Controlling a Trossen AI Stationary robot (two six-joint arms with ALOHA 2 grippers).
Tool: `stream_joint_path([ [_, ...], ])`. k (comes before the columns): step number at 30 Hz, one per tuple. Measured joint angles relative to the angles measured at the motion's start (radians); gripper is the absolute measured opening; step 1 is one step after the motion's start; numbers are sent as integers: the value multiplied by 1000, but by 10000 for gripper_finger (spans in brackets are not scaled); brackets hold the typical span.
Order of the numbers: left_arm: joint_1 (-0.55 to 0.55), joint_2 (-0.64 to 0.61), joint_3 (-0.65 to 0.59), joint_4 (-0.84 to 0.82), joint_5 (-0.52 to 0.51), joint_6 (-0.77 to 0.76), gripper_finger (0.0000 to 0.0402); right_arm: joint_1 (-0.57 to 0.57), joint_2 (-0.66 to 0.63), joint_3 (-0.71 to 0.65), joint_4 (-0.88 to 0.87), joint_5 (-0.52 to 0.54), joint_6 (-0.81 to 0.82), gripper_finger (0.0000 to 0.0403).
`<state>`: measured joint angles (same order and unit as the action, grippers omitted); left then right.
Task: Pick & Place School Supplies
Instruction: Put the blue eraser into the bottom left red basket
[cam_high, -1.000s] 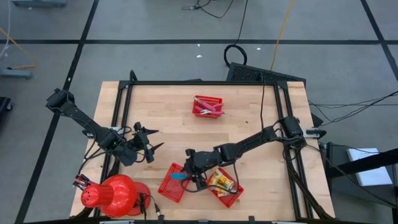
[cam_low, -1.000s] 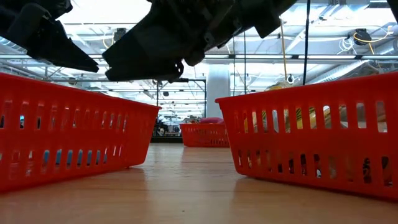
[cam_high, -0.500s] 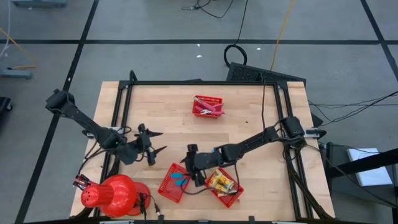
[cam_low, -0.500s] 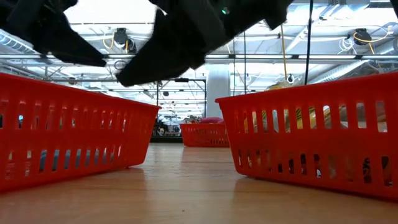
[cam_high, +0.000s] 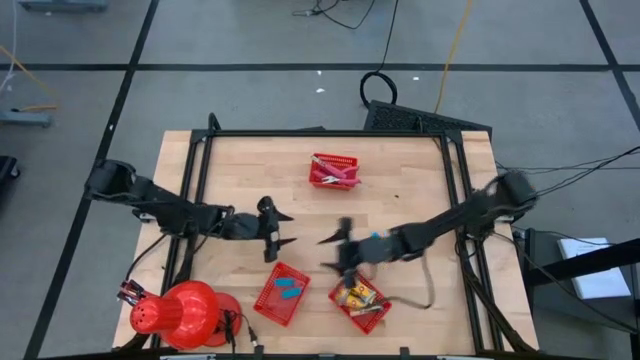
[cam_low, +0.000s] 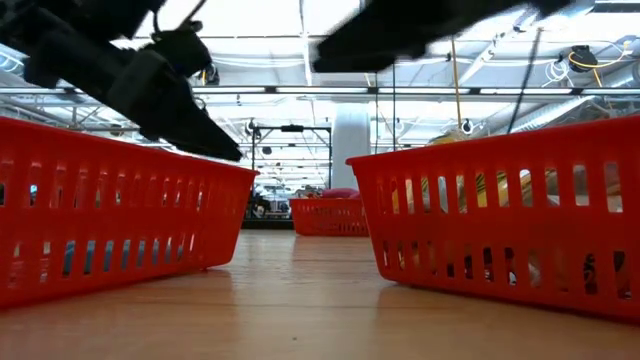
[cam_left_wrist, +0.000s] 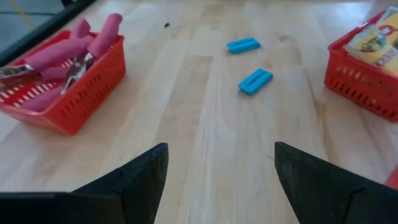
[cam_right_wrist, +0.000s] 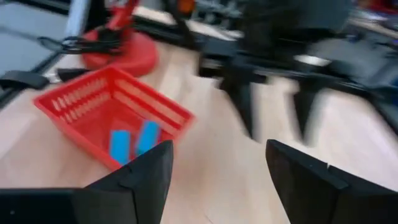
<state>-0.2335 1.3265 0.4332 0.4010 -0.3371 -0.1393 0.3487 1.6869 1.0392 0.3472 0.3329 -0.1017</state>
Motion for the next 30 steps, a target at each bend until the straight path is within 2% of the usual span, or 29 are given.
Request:
stream_joint_path([
  [5, 48, 33, 30, 5, 59, 23, 294, -12, -265, -272, 8, 142, 97, 246],
  [10, 80, 38, 74, 9, 98, 66, 294, -87, -410, -411, -185, 117, 301, 246],
  [13, 90, 38, 90, 4, 111, 81, 294, -125, -406, -429, -322, 63, 388, 247],
  [17, 90, 37, 103, -22, 111, 83, 294, -154, -374, -427, -407, -23, 463, 247],
  [23, 90, 38, 103, -33, 111, 81, 294, -160, -359, -409, -631, -89, 572, 247],
  [26, 90, 38, 103, -34, 111, 82, 294, -148, -359, -405, -625, -129, 621, 247],
  [30, 90, 38, 103, -40, 111, 82, 294, -128, -331, -404, -611, -131, 655, 247],
])
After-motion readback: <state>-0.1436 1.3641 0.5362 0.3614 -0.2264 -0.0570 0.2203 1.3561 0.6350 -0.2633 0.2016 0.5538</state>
